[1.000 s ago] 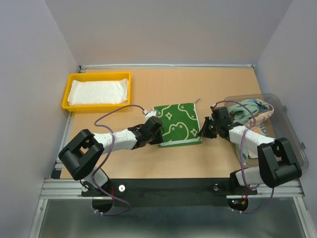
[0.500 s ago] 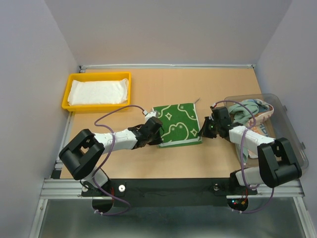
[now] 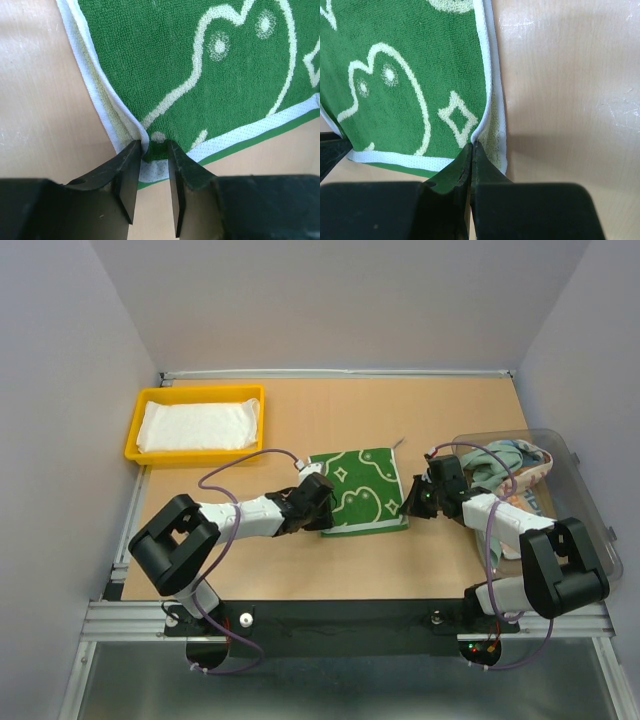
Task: Fold and stack the towels
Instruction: Fold the towel
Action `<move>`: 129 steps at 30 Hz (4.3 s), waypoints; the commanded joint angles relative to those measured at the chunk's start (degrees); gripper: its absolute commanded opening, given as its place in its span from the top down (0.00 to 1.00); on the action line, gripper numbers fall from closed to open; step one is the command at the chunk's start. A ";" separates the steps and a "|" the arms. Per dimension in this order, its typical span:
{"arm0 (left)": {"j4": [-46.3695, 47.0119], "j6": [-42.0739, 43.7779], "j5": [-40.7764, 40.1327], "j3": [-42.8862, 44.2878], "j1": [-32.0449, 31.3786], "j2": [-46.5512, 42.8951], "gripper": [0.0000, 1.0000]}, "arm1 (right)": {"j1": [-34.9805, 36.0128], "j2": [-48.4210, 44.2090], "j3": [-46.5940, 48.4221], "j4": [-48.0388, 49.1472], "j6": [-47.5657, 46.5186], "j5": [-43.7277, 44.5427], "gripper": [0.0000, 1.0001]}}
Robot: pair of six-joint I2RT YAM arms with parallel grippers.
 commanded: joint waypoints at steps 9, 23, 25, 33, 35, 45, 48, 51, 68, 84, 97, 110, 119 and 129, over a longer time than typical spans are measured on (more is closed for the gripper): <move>-6.03 1.23 -3.10 2.75 -0.47 -3.07 1.00 | 0.36 -1.38 0.15 2.05 -0.36 -0.80 0.99; -10.77 1.14 -1.87 4.51 -0.47 -7.11 1.00 | 0.36 -6.38 1.38 -1.55 0.43 0.07 0.99; -10.95 0.53 -1.34 3.99 -0.47 -7.81 1.00 | 0.36 -7.52 0.86 -2.77 0.60 0.60 0.99; -11.12 -1.14 0.68 2.23 -1.52 -9.39 1.00 | 0.36 -11.48 -1.25 -6.56 1.40 2.09 0.99; -11.21 -1.40 1.30 1.70 -1.52 -9.83 1.00 | 0.36 -12.27 -1.87 -7.35 2.01 2.10 0.99; -14.81 -0.97 -0.37 5.21 -1.96 -11.15 1.00 | 0.36 -13.86 2.17 -9.99 1.57 2.89 0.99; -15.25 -1.49 -0.11 5.65 -1.96 -12.64 1.00 | 0.36 -15.43 3.58 -11.39 1.84 2.71 0.99; -16.39 -2.02 -0.46 5.39 -1.96 -14.32 1.00 | 0.36 -17.19 4.37 -13.59 1.66 2.97 0.99; -9.72 -4.22 3.41 -2.87 -3.37 -8.18 0.97 | 0.36 -12.90 -3.98 -11.66 3.42 2.89 0.97; -13.33 0.08 -6.87 4.24 -0.14 -15.55 0.23 | 0.36 -12.12 7.26 -9.03 -4.92 4.92 0.49; 7.41 12.48 8.76 15.14 14.91 7.55 0.78 | 0.10 20.21 23.88 14.35 -6.34 -3.27 0.70; 9.63 15.02 9.91 15.31 22.64 15.84 0.73 | -5.70 28.07 21.51 20.25 -7.03 1.30 0.71; 1.02 24.51 9.39 22.52 22.56 6.35 0.24 | -5.79 24.63 30.11 9.37 -26.53 -4.93 0.54; -9.53 40.32 6.13 21.13 22.65 -8.06 0.01 | -5.79 33.33 42.68 -6.64 -47.46 -15.83 0.45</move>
